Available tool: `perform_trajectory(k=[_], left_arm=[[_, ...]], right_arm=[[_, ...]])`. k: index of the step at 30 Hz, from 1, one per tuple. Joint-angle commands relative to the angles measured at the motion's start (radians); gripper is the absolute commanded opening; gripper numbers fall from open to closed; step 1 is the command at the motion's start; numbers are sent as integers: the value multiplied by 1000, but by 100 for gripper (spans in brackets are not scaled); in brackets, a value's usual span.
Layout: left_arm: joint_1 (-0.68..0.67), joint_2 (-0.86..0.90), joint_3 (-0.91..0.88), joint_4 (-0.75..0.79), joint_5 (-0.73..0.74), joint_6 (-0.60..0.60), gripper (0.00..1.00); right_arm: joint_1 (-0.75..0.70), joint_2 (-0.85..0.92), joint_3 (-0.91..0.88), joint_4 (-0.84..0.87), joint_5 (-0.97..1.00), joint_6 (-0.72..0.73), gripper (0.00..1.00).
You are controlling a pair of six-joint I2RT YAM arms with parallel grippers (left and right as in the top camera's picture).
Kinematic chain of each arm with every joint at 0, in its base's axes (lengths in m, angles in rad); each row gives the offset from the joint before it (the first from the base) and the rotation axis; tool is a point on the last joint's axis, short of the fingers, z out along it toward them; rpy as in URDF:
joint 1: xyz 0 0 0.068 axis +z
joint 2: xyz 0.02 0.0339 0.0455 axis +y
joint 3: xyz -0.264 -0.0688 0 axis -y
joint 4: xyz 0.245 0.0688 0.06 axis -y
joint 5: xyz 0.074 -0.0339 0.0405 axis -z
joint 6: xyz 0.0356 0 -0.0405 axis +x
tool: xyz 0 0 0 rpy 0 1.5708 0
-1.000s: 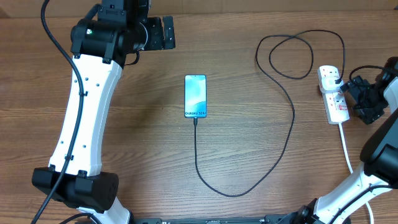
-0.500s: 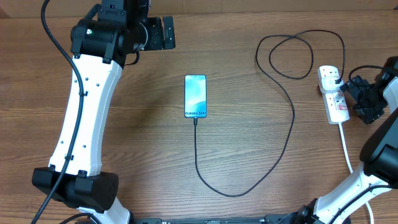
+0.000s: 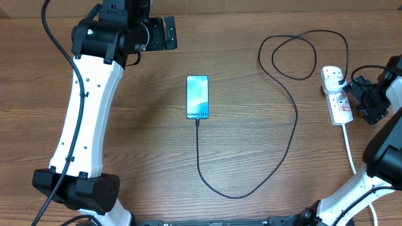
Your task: Plug charger to phone and switch on socket
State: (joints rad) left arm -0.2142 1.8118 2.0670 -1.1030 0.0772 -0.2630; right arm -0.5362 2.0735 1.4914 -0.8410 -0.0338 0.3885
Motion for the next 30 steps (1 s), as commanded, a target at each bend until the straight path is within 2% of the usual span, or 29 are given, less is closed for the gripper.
perform_trajectory(k=[1, 30], left_arm=[[-2, -3, -4, 0, -7, -6, 100], [-2, -3, -4, 0, -7, -6, 100]], right_arm=[[59, 27, -13, -16, -69, -31, 100], [105, 27, -13, -5, -89, -84, 100]])
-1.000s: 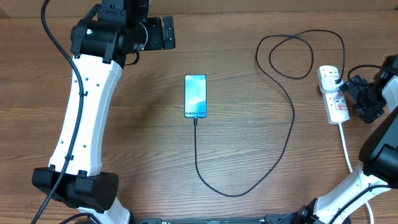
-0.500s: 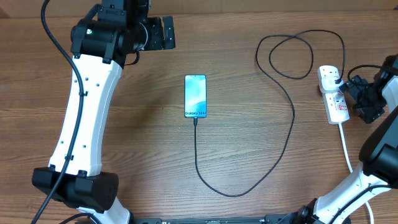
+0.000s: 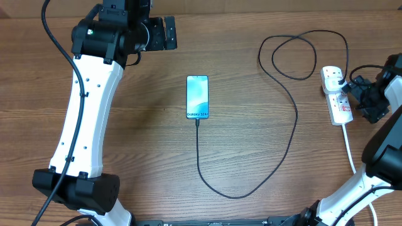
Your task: Plug charger to phone and switch on socket
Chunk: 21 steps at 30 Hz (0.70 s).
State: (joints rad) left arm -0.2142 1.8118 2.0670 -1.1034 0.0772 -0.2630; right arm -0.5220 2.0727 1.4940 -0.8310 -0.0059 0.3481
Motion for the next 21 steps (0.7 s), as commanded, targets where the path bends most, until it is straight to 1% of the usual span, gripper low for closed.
perform_trajectory(k=[1, 5, 6, 18, 21], left_arm=[[-2, -3, -4, 0, -7, -6, 100], [-2, -3, -4, 0, -7, -6, 100], [-2, -3, -4, 0, -7, -6, 100], [-2, -3, -4, 0, -7, -6, 100], [-1, -3, -4, 0, -7, -6, 100]], right_arm=[[91, 28, -16, -15, -120, -43, 100], [91, 28, -16, -16, -126, -45, 100], [91, 28, -16, -15, -148, -67, 100], [91, 28, -16, -23, -157, -70, 100], [91, 28, -16, -23, -172, -97, 100]])
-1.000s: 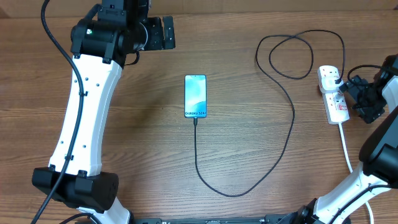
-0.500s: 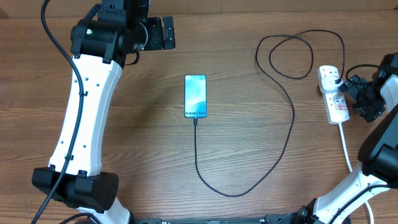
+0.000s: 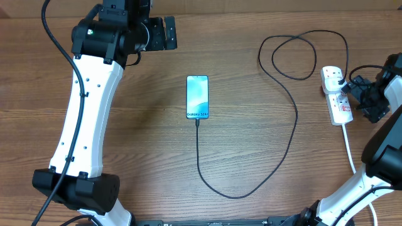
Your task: Plug charger to phone and switch on socket
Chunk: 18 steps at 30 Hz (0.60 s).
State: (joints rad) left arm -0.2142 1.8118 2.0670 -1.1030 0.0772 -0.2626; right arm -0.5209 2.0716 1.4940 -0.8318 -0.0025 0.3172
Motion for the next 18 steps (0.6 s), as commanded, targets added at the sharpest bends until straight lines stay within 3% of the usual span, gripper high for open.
perform_trajectory(k=[1, 11, 18], left_arm=[[-1, -3, -4, 0, -7, -6, 100], [-1, -3, -4, 0, -7, -6, 100], [-1, -3, -4, 0, -7, -6, 100]], right_arm=[[90, 29, -16, -22, -177, -68, 100], [90, 29, -7, -40, -201, -74, 100], [74, -11, 40, -121, -128, 10, 100]])
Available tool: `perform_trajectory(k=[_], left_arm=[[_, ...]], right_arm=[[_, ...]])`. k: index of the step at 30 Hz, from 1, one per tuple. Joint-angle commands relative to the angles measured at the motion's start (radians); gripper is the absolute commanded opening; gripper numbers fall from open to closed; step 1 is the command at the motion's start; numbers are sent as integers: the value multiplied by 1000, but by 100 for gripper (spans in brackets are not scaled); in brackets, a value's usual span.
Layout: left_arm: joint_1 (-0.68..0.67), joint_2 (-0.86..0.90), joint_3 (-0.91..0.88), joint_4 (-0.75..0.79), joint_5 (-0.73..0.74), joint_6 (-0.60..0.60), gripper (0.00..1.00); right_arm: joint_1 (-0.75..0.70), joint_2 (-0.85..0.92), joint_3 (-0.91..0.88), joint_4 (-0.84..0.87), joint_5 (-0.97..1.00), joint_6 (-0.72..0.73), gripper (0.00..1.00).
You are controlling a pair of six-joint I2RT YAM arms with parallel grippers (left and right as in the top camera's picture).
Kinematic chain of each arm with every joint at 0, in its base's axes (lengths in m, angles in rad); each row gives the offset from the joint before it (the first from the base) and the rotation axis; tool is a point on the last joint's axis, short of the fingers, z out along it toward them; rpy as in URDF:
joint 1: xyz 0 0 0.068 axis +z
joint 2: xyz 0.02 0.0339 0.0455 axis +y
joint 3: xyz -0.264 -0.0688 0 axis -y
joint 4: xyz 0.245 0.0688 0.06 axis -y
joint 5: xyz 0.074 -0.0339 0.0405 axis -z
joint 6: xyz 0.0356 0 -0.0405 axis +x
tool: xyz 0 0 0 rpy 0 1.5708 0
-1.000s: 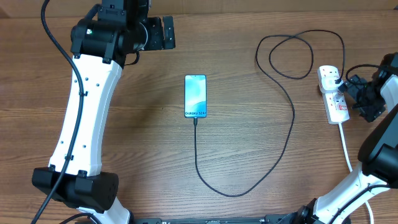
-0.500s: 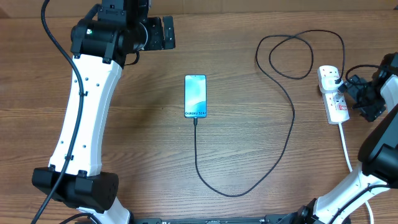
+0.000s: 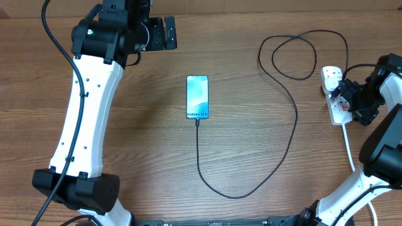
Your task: Plug charger to phone and switch on socket
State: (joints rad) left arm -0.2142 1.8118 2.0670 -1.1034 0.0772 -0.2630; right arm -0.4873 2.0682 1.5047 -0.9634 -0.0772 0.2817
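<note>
The phone [image 3: 196, 96] lies face up mid-table with its screen lit. A black charger cable [image 3: 293, 125] is plugged into its lower end, loops toward the front, then climbs and coils at the back right. It ends at a plug in the white socket strip [image 3: 331, 73] by the right edge. My right gripper [image 3: 341, 96] reaches in from the right, its tips over the strip's middle beside the plug, and its fingers look shut with nothing held. My left gripper [image 3: 166, 33] hovers open at the back left, far from the phone.
The strip's white lead [image 3: 349, 147] runs toward the front right, next to the right arm's base. The left arm's white link [image 3: 88, 119] spans the table's left side. The cable's coil [image 3: 301, 53] lies behind and left of the strip.
My right gripper has moved left from beside the strip's right edge to lie over the strip itself. Phone, cable and left arm are unchanged.
Through every earlier moment the phone lay lit with the cable plugged in and the left arm held still at the back left. My right gripper stayed just right of the socket strip, edging slightly closer. Now its tips lie over the strip.
</note>
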Motion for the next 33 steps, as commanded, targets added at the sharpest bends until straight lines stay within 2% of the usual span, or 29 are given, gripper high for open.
perform_trajectory(k=[1, 10, 14, 18, 23, 27, 33], left_arm=[[-1, -3, -4, 0, -7, -6, 100], [-1, -3, -4, 0, -7, -6, 100], [-2, -3, -4, 0, -7, -6, 100], [-1, -3, -4, 0, -7, -6, 100], [-1, -3, -4, 0, -7, -6, 100], [-1, -3, -4, 0, -7, -6, 100], [-1, -1, -4, 0, -7, -6, 100]], right_arm=[[37, -23, 29, 7, -46, 63, 100], [23, -235, 28, -48, -17, 138, 100], [23, -344, 28, -132, 5, 221, 100], [47, -442, 13, -231, -3, 220, 100], [189, -655, -128, -243, -37, 167, 100], [391, -923, -309, -172, -35, 167, 100], [529, -1165, -367, -175, -39, 167, 100]])
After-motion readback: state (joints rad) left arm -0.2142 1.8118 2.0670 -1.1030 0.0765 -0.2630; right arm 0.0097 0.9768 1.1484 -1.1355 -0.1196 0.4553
